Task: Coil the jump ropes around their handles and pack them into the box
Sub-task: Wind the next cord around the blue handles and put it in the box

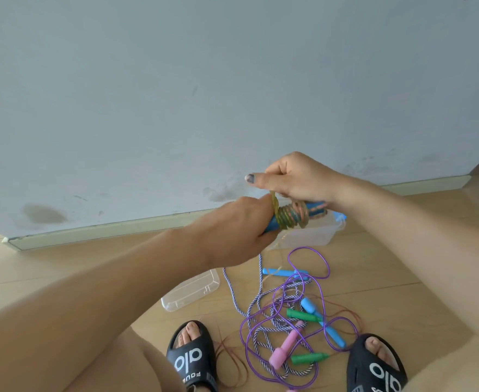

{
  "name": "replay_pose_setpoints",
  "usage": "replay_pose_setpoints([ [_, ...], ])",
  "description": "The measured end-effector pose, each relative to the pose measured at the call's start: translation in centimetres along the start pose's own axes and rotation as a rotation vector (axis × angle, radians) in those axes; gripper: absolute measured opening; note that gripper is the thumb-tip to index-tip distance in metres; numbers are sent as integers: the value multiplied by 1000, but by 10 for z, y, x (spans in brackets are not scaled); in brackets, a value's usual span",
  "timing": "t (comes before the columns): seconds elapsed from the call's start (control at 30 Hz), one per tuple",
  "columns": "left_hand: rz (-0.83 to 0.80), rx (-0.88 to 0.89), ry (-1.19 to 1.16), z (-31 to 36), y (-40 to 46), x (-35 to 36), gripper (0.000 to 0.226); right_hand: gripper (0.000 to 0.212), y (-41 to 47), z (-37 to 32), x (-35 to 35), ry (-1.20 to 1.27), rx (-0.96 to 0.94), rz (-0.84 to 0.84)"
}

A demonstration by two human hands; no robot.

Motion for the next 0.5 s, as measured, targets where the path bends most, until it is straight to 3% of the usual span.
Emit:
replay_pose_setpoints([
  [0.13,195,-105,-214,-10,-3,-26,20,47,-1,19,4,253,132,-132],
  [0.23,209,-143,-325,-13,-6,-28,25,27,-7,28,23,346,146,-218],
  [0.33,176,-237,-408,-25,-9,-21,27,46,-6,42,39,297,286,-184],
  [0.5,128,-441,-686,-47,-8,-8,25,43,-21,47,43,299,399,-157],
])
Point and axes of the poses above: each hand's wrist, its own y-axis towards the middle knuckle, its own x-axis out of the palm, z = x × y, the point moved 7 cm from there along y, towards the middle knuckle, and after that the axes turned 7 degrees about x, right-handed, at the moved point
